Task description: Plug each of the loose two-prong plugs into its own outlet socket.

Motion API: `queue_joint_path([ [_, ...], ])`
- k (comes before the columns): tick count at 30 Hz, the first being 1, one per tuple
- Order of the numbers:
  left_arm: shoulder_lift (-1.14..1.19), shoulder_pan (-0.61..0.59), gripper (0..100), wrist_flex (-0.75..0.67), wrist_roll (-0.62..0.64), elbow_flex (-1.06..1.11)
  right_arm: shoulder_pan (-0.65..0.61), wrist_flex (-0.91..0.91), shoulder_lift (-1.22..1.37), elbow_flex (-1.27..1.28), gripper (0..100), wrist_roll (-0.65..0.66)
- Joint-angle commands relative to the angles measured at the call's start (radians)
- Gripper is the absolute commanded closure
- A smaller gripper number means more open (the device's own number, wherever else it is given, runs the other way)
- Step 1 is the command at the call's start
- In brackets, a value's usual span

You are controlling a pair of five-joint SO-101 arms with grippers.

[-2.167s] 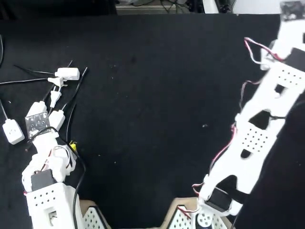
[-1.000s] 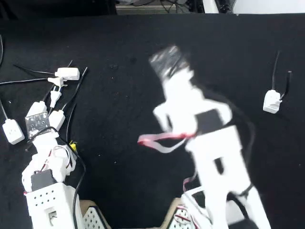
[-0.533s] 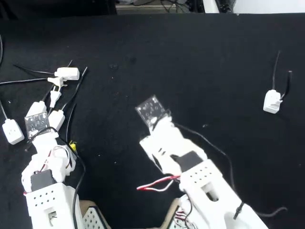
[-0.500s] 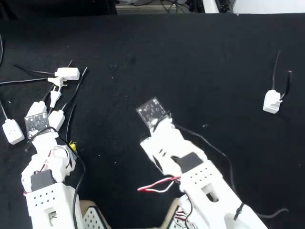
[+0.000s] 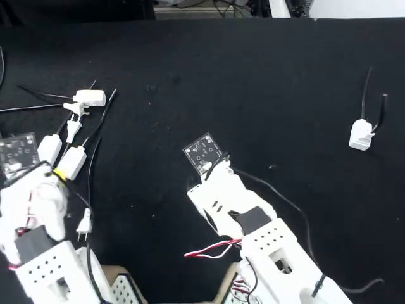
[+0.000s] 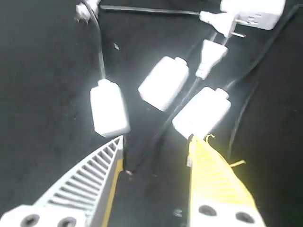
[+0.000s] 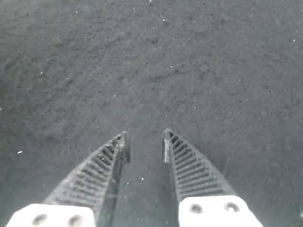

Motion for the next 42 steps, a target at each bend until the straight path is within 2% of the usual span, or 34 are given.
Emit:
queue_joint_path([
  [1,0.160,-0.051,77,-0.011,-0.080,-0.170,-0.011,-0.028,-0.025,-0.005,89.4,-0.002],
  [11,0.937,-0.180,78,-0.002,-0.089,-0.648,-0.011,-0.028,-0.024,-0.005,89.4,-0.002],
  [15,1.160,-0.194,77,0.060,-0.120,-0.803,-0.011,-0.028,-0.022,-0.005,89.4,-0.002],
  [20,1.378,-0.188,78,0.068,-0.120,-0.964,-0.011,-0.028,-0.021,-0.005,89.4,-0.002],
  [28,1.622,-0.165,78,0.069,-0.118,-1.165,-0.011,-0.028,-0.021,-0.005,89.4,-0.002],
  [33,1.726,-0.177,78,0.072,-0.118,-1.216,-0.011,-0.028,-0.021,-0.005,89.4,-0.002],
  [42,1.740,-0.346,78,0.074,-0.123,-1.308,-0.011,-0.028,-0.021,-0.005,89.4,-0.002],
])
